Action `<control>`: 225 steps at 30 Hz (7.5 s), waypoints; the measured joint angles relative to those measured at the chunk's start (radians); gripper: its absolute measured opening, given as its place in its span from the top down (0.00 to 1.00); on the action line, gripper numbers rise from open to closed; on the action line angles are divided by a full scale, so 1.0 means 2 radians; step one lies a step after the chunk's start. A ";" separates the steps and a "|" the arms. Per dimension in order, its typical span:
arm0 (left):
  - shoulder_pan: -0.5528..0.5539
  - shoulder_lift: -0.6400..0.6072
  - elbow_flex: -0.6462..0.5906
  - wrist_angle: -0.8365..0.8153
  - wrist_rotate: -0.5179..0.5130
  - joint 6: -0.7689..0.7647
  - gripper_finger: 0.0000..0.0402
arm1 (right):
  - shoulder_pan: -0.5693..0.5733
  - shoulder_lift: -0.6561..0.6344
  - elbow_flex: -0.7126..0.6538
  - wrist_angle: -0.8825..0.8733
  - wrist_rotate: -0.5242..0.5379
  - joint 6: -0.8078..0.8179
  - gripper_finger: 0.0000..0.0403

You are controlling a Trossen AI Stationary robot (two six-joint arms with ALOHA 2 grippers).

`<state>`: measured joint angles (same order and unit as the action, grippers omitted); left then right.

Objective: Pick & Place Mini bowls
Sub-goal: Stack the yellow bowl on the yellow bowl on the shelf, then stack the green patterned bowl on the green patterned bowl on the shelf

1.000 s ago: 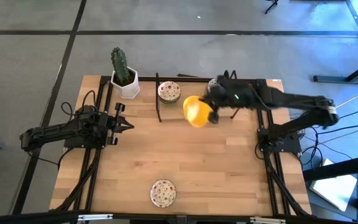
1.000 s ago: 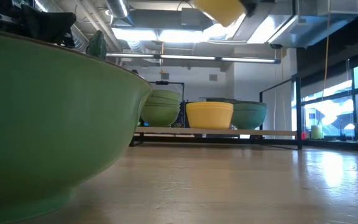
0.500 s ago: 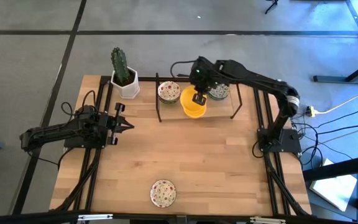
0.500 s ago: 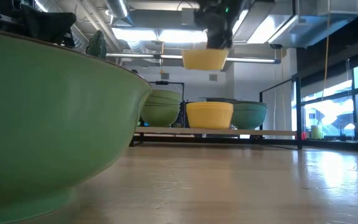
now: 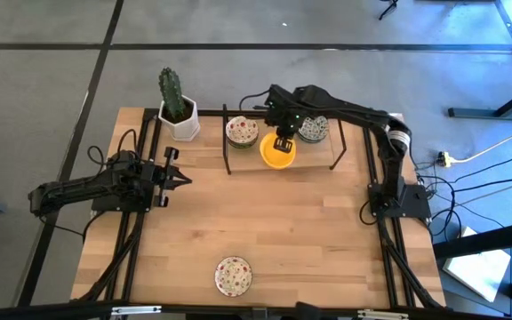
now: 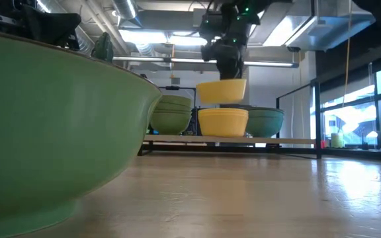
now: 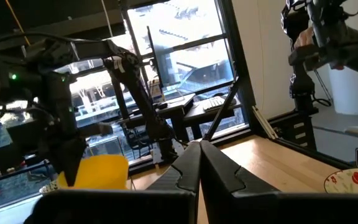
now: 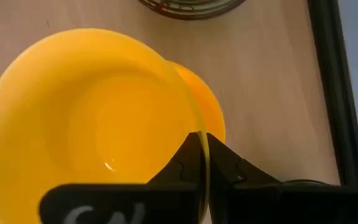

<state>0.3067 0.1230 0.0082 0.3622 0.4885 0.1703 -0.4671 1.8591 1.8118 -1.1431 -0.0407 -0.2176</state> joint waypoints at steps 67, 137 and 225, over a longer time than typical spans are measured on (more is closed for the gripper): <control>0.000 0.000 0.000 -0.001 0.002 0.000 0.99 | 0.117 -0.209 0.064 0.008 0.013 0.048 0.78; -0.316 0.556 0.736 -0.596 -0.404 -0.146 0.99 | 0.346 -0.716 -0.813 0.718 -0.042 0.080 0.98; -0.366 0.978 0.776 -0.604 -0.171 -0.109 0.41 | 0.346 -0.715 -0.813 0.677 -0.042 0.093 0.98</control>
<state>-0.4252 2.0800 1.5597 -0.8460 0.1463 -0.0486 0.2245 0.4297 0.1867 0.2109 -0.1249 -0.0307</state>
